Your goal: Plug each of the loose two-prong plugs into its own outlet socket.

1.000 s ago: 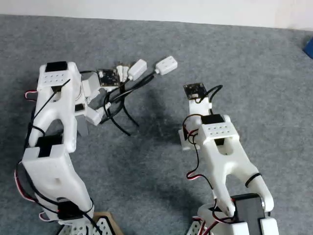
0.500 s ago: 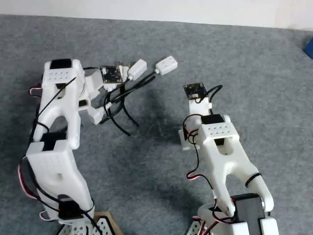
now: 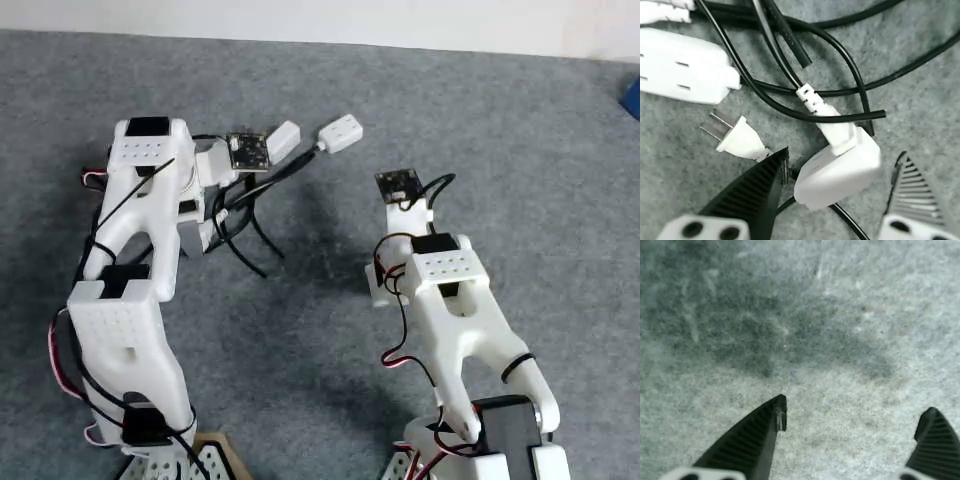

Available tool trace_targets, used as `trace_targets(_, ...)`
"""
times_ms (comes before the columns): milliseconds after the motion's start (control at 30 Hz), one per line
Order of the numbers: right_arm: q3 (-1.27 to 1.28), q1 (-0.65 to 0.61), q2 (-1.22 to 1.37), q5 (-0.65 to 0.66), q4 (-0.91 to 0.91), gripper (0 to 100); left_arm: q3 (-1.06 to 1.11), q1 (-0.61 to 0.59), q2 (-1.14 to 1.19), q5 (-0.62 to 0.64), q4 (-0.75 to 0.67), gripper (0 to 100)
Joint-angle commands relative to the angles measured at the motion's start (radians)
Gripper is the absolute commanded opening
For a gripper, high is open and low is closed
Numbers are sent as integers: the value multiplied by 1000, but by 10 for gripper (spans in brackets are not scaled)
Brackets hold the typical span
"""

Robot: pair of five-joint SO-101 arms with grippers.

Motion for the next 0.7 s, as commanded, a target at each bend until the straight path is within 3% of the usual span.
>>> trace_targets(0,-2,-10,-36,2,-12,386,-38,2,-12,-18,-11,300)
trace_targets(200,-2,-10,-36,2,-10,386,18,-27,-12,-18,26,163)
trace_targets(367,-2,-10,-36,2,-10,386,64,-42,-13,-14,57,118)
trace_targets(567,-2,-12,-36,2,-12,386,-19,-51,-22,-3,227,53)
trace_targets(667,-2,-12,-36,2,-12,386,-133,-53,-22,68,301,33)
